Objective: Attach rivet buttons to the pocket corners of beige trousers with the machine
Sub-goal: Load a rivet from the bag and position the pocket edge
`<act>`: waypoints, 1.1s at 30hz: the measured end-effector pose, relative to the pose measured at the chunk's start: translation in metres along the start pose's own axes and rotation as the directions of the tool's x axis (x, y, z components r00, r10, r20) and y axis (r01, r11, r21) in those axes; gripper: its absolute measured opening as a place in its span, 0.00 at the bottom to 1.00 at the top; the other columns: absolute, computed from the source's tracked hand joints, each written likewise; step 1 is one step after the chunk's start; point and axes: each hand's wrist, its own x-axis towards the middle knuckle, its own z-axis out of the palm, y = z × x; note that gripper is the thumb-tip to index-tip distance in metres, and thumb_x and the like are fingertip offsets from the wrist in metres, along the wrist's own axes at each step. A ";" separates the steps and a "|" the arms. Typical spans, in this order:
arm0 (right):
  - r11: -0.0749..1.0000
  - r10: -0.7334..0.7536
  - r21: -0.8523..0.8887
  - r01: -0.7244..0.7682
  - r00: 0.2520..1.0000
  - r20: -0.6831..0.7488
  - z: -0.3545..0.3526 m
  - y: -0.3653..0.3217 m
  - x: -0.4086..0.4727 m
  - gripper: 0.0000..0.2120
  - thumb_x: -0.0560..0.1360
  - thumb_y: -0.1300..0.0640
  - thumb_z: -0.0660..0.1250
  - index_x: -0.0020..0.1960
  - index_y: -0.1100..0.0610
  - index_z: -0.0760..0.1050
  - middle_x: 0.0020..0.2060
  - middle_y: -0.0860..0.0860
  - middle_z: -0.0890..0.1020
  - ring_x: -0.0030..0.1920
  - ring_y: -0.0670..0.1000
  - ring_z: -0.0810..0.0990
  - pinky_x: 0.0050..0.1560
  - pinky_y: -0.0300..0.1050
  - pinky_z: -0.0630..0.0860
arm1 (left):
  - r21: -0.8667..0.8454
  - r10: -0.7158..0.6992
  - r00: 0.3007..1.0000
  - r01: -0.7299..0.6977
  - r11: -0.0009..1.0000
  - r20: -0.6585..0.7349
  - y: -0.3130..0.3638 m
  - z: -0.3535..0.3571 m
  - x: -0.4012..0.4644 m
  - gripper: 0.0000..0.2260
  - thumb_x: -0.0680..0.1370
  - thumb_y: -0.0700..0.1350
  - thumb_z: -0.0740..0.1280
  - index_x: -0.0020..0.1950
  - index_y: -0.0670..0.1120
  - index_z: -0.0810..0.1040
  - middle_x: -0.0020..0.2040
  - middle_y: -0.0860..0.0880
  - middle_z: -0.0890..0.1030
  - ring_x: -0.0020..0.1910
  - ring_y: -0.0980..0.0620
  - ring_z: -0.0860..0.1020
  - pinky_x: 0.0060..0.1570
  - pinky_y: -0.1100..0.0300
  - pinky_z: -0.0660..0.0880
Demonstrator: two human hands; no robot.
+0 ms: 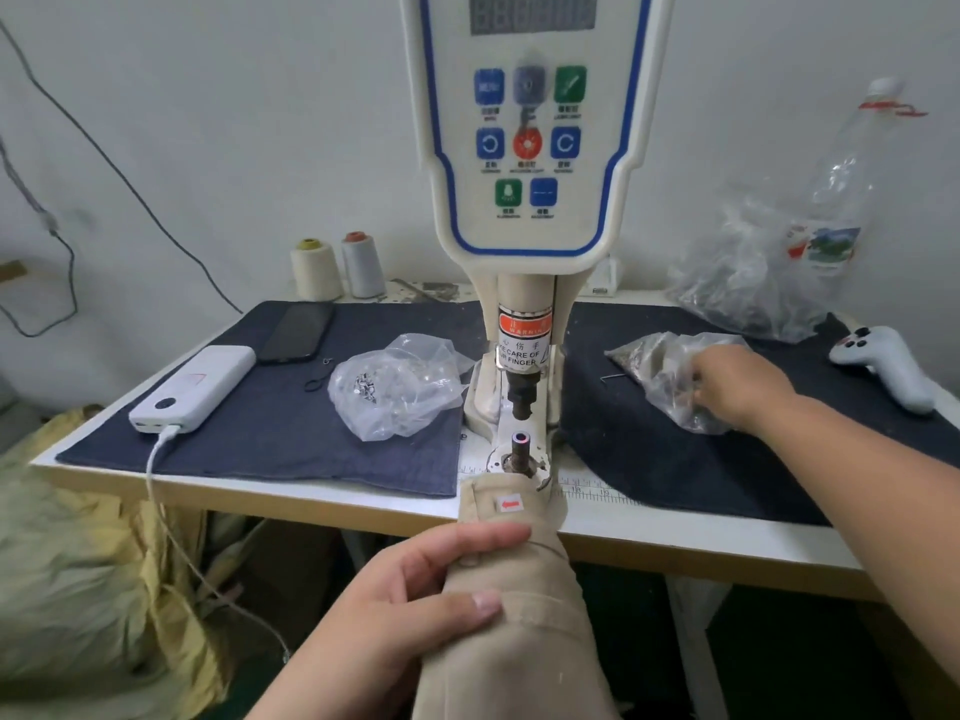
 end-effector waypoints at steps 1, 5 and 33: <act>1.000 0.026 0.010 -0.026 0.999 0.024 -0.001 -0.002 0.000 0.14 0.77 0.55 0.67 0.61 0.59 0.77 0.59 0.59 0.78 0.59 0.61 0.77 0.60 0.54 0.75 | -0.015 0.002 0.999 -0.002 1.000 -0.041 0.000 0.000 -0.001 0.22 0.68 0.40 0.75 0.62 0.49 0.83 0.63 0.43 0.82 0.63 0.46 0.80 0.55 0.62 0.77; 0.999 0.000 -0.037 0.002 0.999 0.053 0.002 -0.004 -0.001 0.11 0.76 0.57 0.69 0.58 0.50 0.80 0.64 0.56 0.73 0.62 0.62 0.73 0.62 0.56 0.73 | -0.050 0.018 0.987 -0.026 0.998 -0.159 0.000 0.001 -0.009 0.21 0.69 0.37 0.71 0.61 0.49 0.84 0.61 0.42 0.83 0.60 0.44 0.82 0.54 0.59 0.79; 0.993 -0.005 0.118 0.015 0.997 -0.083 0.015 0.013 -0.006 0.04 0.73 0.53 0.69 0.41 0.49 0.83 0.44 0.50 0.82 0.46 0.54 0.79 0.49 0.49 0.77 | 0.827 0.484 0.672 0.428 0.363 -0.560 0.014 -0.125 0.083 0.10 0.67 0.43 0.54 0.31 0.49 0.73 0.31 0.53 0.76 0.37 0.45 0.74 0.32 0.57 0.62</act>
